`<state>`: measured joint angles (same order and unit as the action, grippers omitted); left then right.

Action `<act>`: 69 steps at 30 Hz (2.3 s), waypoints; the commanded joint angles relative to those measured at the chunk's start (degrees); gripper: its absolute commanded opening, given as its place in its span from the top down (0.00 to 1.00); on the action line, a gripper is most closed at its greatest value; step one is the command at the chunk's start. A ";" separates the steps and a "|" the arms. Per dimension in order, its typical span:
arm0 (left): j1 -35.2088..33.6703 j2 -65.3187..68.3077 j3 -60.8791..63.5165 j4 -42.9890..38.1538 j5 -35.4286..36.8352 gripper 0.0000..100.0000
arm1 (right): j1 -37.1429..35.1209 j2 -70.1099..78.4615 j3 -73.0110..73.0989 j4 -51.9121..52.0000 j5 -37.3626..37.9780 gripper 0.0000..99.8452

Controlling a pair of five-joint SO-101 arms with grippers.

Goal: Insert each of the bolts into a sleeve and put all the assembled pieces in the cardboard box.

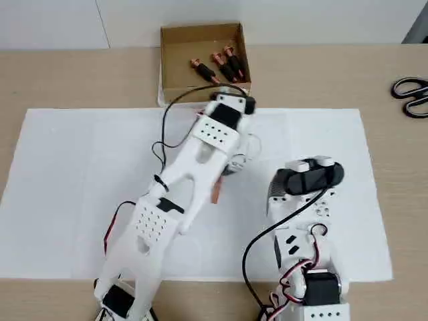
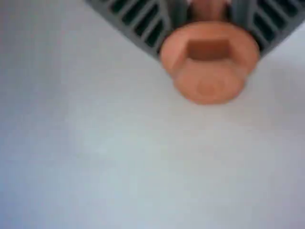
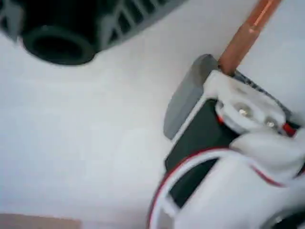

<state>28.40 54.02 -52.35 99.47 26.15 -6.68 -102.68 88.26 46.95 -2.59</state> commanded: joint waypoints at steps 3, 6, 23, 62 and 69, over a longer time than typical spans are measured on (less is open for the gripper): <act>-0.53 -4.13 -14.73 0.88 -0.44 0.99 | 0.66 -0.92 -3.25 -0.04 0.35 1.00; -2.20 -4.13 -22.99 0.88 -0.53 0.99 | 0.57 -0.92 -3.25 -0.22 0.35 1.00; 2.37 -32.70 -29.67 0.79 -4.75 0.99 | 0.57 -0.92 -3.34 -5.67 0.53 1.00; 5.45 -87.56 20.70 -5.19 -12.92 0.99 | -25.71 -0.92 7.56 -44.88 19.16 1.00; -1.05 -90.20 42.68 -32.00 -12.57 0.99 | -27.91 -0.92 7.56 -44.88 18.99 1.00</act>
<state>28.13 -34.86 -18.24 78.99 13.41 -34.29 -102.68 95.91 3.60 16.22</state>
